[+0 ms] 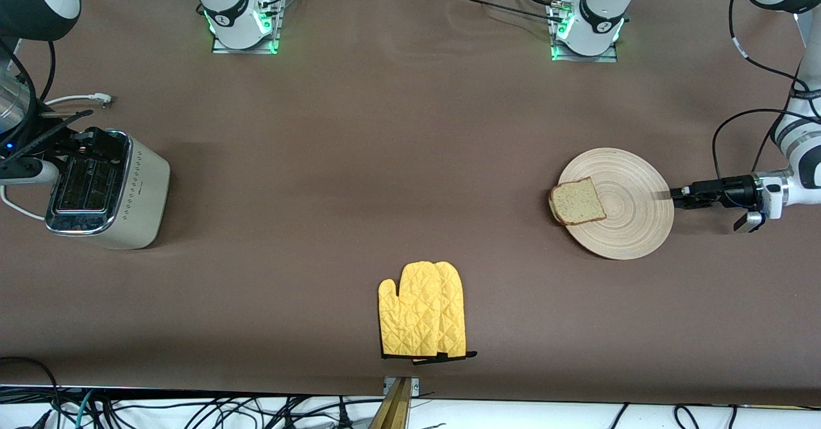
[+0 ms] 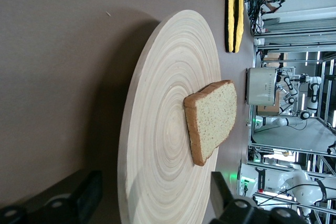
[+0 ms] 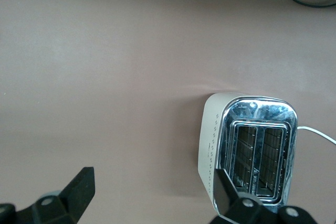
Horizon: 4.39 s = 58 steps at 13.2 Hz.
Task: Move plate and put bread in toaster
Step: 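Grasp the wooden plate's rim with the left gripper, then slide the plate with the left gripper toward the table's middle, then release the plate with the left gripper while the right gripper reaches out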
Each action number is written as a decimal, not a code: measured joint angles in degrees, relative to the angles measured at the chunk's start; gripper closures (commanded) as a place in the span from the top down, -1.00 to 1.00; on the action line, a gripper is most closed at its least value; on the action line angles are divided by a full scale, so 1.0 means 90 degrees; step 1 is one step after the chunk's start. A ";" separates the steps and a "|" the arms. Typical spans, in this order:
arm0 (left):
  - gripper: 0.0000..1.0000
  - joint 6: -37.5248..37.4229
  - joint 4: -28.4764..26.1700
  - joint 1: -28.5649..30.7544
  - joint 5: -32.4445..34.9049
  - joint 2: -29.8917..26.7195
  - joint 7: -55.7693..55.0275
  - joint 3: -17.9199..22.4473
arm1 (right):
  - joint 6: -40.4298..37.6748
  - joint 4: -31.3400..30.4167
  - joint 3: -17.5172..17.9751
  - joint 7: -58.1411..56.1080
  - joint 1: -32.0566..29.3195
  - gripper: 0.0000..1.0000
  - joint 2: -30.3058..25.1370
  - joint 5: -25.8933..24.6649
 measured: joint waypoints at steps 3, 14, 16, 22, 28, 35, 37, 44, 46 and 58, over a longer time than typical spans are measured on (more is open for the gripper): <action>-1.00 0.0039 0.0000 -0.0087 0.0157 0.0009 0.0000 0.0010 | 0.0000 0.0000 0.0000 0.0000 0.0000 1.00 0.0001 0.0000; -1.00 -0.0259 0.0048 -0.0185 0.0222 0.0036 -0.0462 -0.0085 | 0.0000 0.0000 0.0000 0.0000 0.0000 1.00 0.0004 0.0000; -1.00 -0.0364 0.0125 -0.0240 0.0221 0.0024 -0.0612 -0.0315 | 0.0000 0.0000 0.0000 0.0000 0.0000 1.00 0.0004 0.0000; -1.00 -0.0360 0.0334 -0.0582 0.0222 -0.0092 -0.1483 -0.1557 | 0.0000 0.0000 -0.0001 0.0000 -0.0001 1.00 0.0005 0.0000; -1.00 0.0414 0.0426 -0.1968 0.0152 -0.0104 -0.1744 -0.1717 | 0.0000 0.0001 -0.0002 0.0000 -0.0005 1.00 0.0008 0.0000; -1.00 0.2138 -0.0298 -0.3446 -0.1156 -0.0013 -0.1774 -0.1722 | -0.0003 0.0001 0.0003 0.0016 0.0006 1.00 0.0117 -0.0002; -1.00 0.2572 -0.0499 -0.3715 -0.1385 0.0017 -0.1769 -0.1725 | -0.0002 0.0001 0.0003 0.0023 0.0007 1.00 0.0133 -0.0003; 0.96 0.2876 -0.0805 -0.3798 -0.1430 0.0024 -0.1416 -0.1718 | -0.0010 0.0000 0.0021 0.0036 0.0199 1.00 0.0273 -0.0002; 1.00 0.2876 -0.0805 -0.3790 -0.1430 0.0020 -0.1405 -0.1718 | -0.0011 0.0000 0.0018 0.0036 0.0199 1.00 0.0273 -0.0003; 1.00 0.2302 -0.0545 -0.2558 0.0728 -0.0885 -0.1414 -0.1613 | -0.0246 -0.0131 0.0076 0.0083 0.0630 1.00 0.0466 0.0691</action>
